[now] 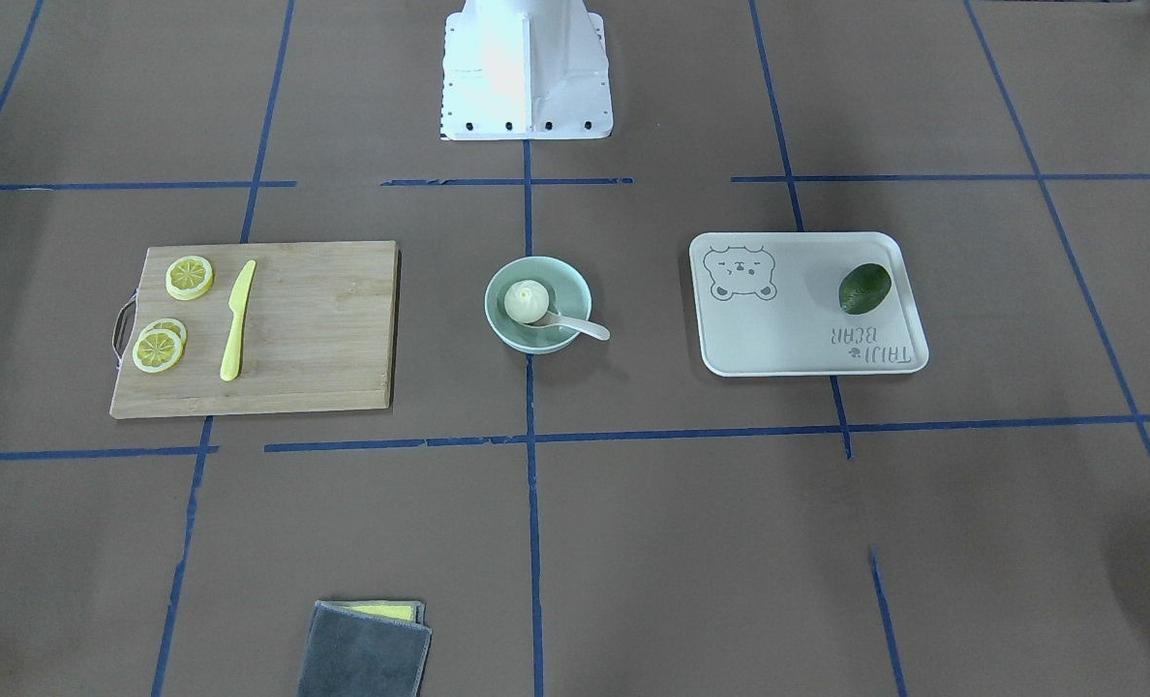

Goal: Put spoon and bun in bowl

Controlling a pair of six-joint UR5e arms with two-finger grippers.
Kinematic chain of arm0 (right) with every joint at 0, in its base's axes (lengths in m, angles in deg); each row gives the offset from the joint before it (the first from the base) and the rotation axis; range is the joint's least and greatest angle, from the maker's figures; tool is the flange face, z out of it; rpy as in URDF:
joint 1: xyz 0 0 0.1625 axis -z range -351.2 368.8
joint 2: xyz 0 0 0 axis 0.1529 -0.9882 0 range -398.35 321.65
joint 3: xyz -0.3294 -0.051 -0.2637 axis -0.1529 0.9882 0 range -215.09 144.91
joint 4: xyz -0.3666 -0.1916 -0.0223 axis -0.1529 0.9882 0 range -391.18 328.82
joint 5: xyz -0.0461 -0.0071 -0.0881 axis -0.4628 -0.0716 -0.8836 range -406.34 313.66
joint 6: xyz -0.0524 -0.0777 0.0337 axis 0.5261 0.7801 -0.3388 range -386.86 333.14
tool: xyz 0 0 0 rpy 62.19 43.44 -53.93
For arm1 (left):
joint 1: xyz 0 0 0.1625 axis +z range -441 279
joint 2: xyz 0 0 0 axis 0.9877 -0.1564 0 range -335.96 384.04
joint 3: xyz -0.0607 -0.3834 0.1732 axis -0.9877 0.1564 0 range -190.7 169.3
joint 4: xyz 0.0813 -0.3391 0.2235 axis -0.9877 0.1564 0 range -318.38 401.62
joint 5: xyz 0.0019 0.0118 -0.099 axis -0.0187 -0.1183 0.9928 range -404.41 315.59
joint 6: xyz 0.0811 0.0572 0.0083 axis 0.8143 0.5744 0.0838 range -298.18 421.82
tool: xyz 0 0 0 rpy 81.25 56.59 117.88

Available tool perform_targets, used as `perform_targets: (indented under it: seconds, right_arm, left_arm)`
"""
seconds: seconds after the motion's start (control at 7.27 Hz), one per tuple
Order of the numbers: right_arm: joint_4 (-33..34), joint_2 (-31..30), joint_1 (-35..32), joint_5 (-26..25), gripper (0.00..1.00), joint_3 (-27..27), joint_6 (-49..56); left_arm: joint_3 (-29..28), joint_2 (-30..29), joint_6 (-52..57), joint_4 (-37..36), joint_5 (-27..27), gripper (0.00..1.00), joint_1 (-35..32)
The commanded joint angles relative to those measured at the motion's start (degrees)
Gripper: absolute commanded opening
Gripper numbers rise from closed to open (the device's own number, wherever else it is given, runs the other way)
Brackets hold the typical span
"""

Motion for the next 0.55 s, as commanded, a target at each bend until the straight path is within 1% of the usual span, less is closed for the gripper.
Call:
perform_targets:
  seconds: [0.0,0.41]
  right_arm:
    - [-0.2,-0.2,0.0,-0.1,1.0,0.1,0.1]
    - [-0.2,-0.3,0.0,-0.2,1.0,0.1,0.2]
  left_arm:
    - [-0.3,-0.1,0.0,0.0,0.1,1.0,0.1]
    - [0.4,-0.3,-0.2,0.0,0.1,1.0,0.1]
